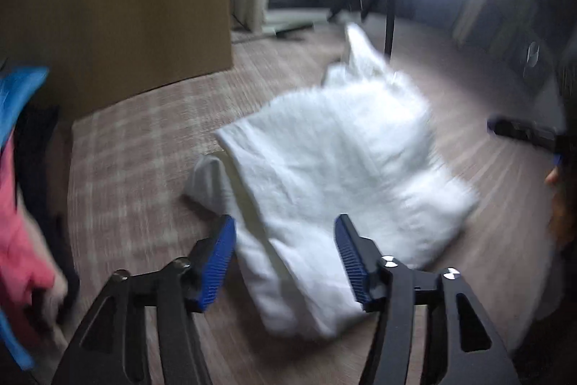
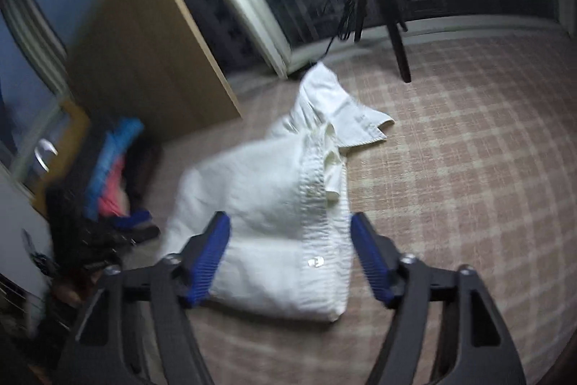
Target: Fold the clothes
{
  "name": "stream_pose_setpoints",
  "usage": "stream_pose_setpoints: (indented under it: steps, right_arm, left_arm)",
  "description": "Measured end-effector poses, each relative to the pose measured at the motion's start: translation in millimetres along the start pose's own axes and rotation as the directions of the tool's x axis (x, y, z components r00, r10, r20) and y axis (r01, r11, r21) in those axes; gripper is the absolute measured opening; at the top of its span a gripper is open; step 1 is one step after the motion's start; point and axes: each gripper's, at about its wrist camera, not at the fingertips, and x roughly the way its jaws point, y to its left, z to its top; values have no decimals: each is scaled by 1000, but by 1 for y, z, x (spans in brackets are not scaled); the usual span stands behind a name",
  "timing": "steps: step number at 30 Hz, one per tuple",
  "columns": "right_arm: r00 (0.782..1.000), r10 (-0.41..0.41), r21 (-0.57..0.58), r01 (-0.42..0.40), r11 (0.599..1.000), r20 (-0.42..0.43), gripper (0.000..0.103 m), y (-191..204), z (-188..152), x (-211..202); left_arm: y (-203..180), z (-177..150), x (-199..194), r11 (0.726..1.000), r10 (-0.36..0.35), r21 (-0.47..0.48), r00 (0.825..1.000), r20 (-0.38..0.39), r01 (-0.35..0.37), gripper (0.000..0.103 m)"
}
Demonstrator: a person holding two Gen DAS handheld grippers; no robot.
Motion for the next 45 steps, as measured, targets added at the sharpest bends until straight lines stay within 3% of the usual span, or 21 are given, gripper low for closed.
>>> stream_pose_setpoints:
  steps: [2,4,7,9,12,16,20,23,27,29,32,38,45]
  right_arm:
    - [999,13,57,-16,998,43,73,-6,-4,-17]
    - [991,-53,111,40,993,122,73,-14,-12,-31]
    - [959,-172,192,130,973,226,73,-31,-27,-47]
    - [936,-269,145,241,960,226,73,-31,-28,-50]
    - [901,-380,-18,392,920,210,78,-15,-24,-42]
    - [886,-438,-132,457,880,152,78,6,-16,-24]
    - [945,-318,-51,322,945,74,78,4,-3,-2]
    - [965,-261,-33,262,965,26,78,5,7,21]
    - [956,-293,-114,290,950,-7,78,14,14,43]
    - [949,-316,-155,310,938,-15,78,18,17,54]
    - [953,-297,-194,281,940,-55,78,19,22,73]
    - [953,-278,-203,251,947,-119,78,7,39,110]
    - [949,-269,-220,230,948,-165,78,2,44,131]
  left_arm:
    - [12,-6,-20,995,3,-103,1000,29,0,76]
    - [28,-16,-30,978,24,-209,999,41,-15,76]
    - [49,-36,-31,945,40,-325,999,32,-27,76]
    - [56,-50,-33,935,49,-352,998,31,-35,76]
    - [65,-67,-37,924,73,-379,996,47,-49,76]
    - [59,-72,-45,935,135,-347,981,139,-80,76]
    - [48,-59,-38,943,205,-289,972,112,-166,76]
    - [50,-47,-20,939,160,-313,987,25,-145,76]
    - [50,-33,7,942,75,-322,994,-80,-97,75]
    - [49,-26,14,944,64,-318,994,-83,-88,75]
    - [51,-13,27,945,40,-319,996,-82,-64,75]
    - [52,12,71,951,-8,-306,989,-148,-38,75]
    - [58,21,94,952,-63,-304,984,-165,10,73]
